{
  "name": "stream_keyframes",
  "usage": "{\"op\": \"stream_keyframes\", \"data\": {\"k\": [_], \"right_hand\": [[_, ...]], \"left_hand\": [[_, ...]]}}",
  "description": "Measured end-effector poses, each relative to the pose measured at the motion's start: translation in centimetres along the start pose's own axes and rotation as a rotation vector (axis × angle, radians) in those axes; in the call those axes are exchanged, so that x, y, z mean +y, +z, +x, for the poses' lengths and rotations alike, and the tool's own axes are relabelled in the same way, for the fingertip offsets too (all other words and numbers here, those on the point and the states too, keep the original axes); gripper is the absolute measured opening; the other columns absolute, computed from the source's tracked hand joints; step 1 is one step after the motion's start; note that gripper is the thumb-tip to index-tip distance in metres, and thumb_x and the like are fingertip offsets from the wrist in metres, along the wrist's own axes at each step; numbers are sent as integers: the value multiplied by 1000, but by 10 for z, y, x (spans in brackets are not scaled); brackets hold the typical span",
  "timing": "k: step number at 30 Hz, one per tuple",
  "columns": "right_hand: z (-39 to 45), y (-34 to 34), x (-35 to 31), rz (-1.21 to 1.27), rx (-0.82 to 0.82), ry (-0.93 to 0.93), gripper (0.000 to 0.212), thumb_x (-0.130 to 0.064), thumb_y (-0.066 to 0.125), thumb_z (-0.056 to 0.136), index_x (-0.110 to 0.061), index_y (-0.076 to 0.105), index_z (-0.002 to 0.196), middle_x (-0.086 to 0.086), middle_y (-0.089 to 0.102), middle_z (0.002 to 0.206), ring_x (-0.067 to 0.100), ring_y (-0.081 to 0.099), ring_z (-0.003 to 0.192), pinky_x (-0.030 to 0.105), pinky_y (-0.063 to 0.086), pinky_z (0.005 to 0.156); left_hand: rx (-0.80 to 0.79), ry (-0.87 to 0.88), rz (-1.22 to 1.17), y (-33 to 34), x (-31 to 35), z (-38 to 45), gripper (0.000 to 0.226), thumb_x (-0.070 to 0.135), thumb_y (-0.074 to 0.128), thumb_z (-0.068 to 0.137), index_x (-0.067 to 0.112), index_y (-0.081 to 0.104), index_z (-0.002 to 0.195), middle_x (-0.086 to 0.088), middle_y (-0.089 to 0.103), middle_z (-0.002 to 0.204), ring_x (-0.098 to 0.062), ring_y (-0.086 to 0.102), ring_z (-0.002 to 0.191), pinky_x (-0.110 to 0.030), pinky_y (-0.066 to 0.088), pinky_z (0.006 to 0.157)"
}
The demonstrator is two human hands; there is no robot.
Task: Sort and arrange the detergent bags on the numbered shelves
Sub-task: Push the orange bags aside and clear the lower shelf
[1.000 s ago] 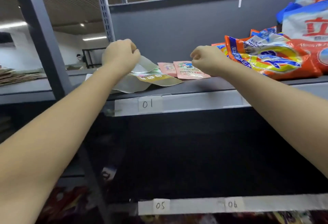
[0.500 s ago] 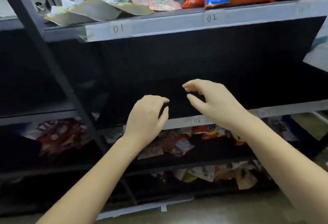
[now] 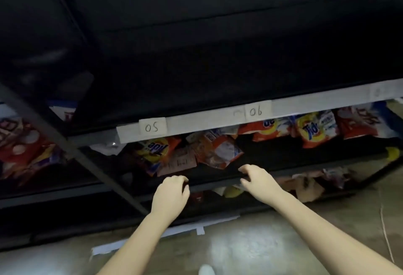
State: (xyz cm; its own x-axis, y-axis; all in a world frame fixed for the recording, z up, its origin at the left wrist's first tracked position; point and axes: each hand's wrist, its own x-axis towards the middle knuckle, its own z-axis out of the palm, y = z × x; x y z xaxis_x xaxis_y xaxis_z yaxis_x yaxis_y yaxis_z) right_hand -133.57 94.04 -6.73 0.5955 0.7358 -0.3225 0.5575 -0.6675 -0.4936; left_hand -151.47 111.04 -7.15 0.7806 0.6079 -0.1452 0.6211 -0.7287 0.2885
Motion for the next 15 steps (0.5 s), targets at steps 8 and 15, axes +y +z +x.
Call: {"op": "stream_keyframes", "data": {"k": [8,15], "right_hand": [[150,59,18,89,126,139,65,-39,57,89,-19,30,144,6,36,146,27,35,133,39,36,104],[234,70,31,183,150,129,87,-53,70,71,-21,32,143,10,36,145,31,35,133,42,34,106]], "left_hand": [[14,-214,142,60,-93,124,40,36,37,99,16,44,133,-10,46,135,-28,46,122,-35,44,92],[99,-400,-184,86,-181,218,48,38,61,90,-1,57,118,-21,60,114,-35,56,106,-35,41,80]]}}
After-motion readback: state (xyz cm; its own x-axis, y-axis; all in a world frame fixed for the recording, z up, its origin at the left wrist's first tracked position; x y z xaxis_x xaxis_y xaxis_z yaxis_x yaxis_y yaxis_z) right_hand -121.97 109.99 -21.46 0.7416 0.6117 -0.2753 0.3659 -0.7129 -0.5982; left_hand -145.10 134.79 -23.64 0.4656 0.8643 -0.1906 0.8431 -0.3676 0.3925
